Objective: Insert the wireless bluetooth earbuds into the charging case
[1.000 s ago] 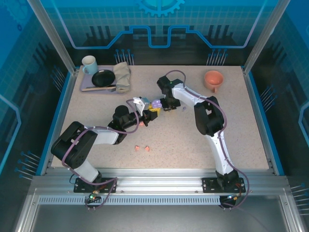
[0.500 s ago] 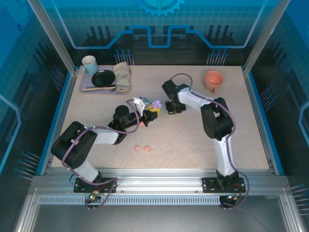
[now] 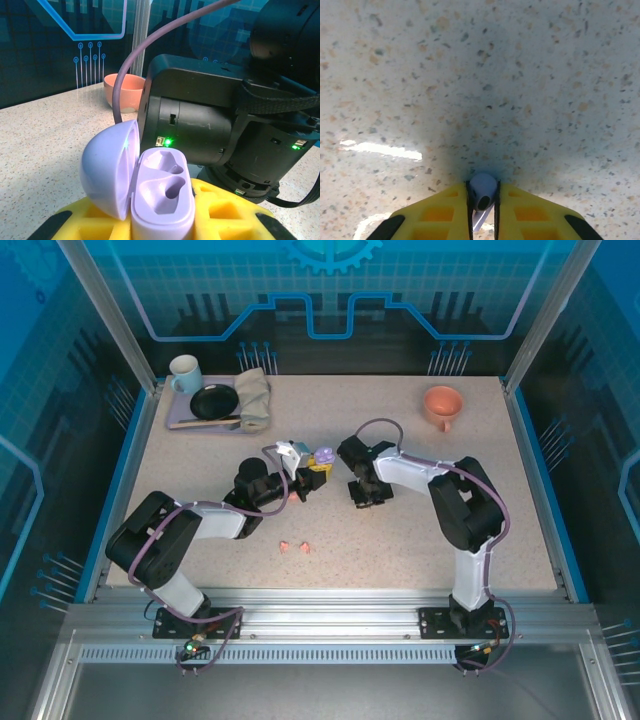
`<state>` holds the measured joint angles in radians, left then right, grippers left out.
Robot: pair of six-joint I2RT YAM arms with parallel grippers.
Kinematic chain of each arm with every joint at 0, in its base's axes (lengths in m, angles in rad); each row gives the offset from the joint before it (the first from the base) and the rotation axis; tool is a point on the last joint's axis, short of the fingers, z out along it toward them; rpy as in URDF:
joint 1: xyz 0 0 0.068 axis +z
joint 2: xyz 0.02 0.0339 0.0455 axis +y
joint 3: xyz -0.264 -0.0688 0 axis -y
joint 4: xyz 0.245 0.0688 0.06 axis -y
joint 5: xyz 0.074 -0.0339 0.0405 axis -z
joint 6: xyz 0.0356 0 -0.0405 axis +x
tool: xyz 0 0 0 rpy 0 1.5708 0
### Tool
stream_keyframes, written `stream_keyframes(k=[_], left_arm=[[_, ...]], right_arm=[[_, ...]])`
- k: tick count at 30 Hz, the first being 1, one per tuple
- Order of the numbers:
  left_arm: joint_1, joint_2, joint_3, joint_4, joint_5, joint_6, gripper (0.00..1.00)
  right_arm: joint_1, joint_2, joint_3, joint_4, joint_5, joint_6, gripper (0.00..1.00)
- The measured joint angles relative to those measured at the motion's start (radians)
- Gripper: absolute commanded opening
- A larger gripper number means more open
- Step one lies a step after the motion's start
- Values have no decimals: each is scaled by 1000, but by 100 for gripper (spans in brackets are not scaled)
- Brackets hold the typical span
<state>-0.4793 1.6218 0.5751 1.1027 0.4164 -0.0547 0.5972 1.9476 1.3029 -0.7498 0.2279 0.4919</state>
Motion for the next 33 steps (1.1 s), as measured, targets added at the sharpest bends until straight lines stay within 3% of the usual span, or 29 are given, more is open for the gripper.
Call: stream_keyframes(k=[5, 27, 33], left_arm=[[0, 0, 0, 0, 0, 0, 0], [0, -15, 0, -5, 0, 0, 0], [0, -15, 0, -6, 0, 0, 0]], right_arm=[[0, 0, -2, 4, 0, 18, 28], [-4, 21, 29, 11, -19, 44, 29], [-4, 21, 28, 11, -18, 43, 25]])
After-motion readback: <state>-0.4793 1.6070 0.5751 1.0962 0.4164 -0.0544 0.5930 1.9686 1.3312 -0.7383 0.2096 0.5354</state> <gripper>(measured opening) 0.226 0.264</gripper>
